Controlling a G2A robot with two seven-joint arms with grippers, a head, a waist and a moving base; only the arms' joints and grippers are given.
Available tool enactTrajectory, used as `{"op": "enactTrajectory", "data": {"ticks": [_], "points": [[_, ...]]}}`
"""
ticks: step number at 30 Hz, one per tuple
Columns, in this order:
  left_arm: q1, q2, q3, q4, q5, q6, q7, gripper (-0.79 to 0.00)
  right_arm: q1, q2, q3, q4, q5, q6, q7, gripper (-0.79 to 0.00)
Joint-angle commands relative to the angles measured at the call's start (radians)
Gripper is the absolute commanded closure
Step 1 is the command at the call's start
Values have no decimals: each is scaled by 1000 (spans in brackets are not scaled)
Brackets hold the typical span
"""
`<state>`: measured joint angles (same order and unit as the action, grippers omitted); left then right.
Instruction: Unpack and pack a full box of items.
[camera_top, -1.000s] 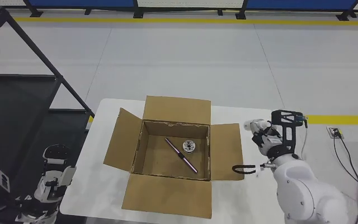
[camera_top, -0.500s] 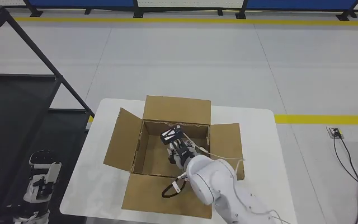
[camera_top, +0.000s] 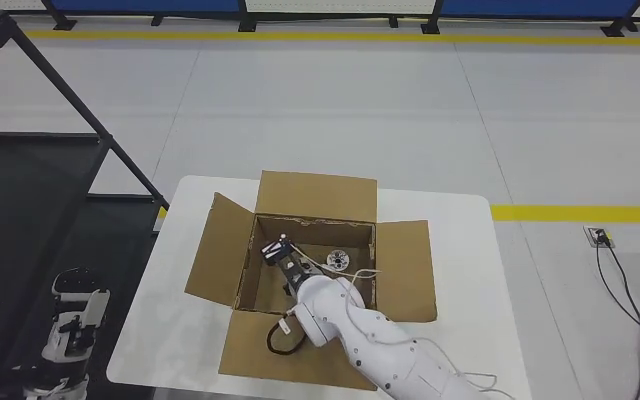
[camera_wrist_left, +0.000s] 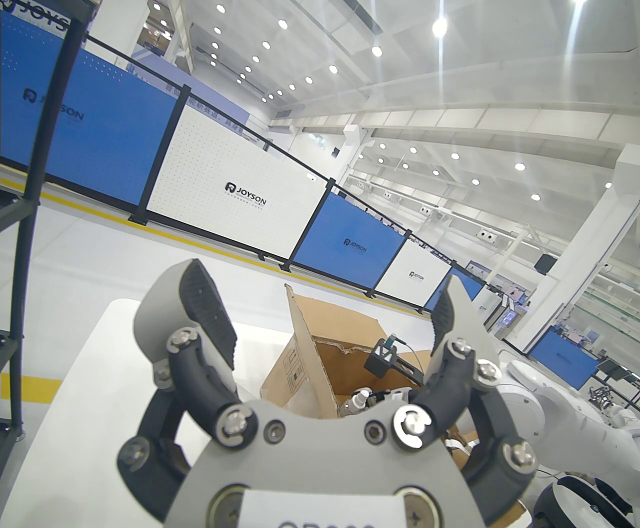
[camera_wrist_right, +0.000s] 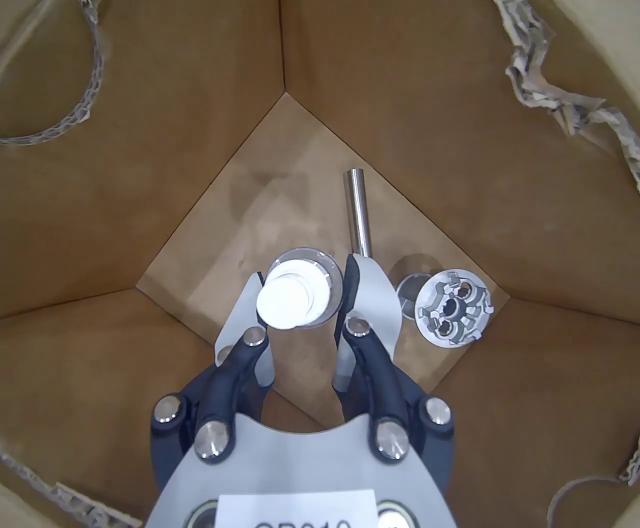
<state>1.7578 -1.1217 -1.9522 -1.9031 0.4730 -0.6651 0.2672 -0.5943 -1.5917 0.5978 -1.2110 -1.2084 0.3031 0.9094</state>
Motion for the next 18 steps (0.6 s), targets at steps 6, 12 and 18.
{"op": "enactTrajectory", "data": {"ticks": [6,12,18], "points": [[0,0,0,0,0,0,0,-785,10,-20,12,38,0,-15,4,-413],[0,0,0,0,0,0,0,-785,-10,-21,40,7,-20,-31,18,-662],[-3,0,0,-2,12,15,-12,-785,-58,-6,90,-98,-65,-44,44,-785]]}}
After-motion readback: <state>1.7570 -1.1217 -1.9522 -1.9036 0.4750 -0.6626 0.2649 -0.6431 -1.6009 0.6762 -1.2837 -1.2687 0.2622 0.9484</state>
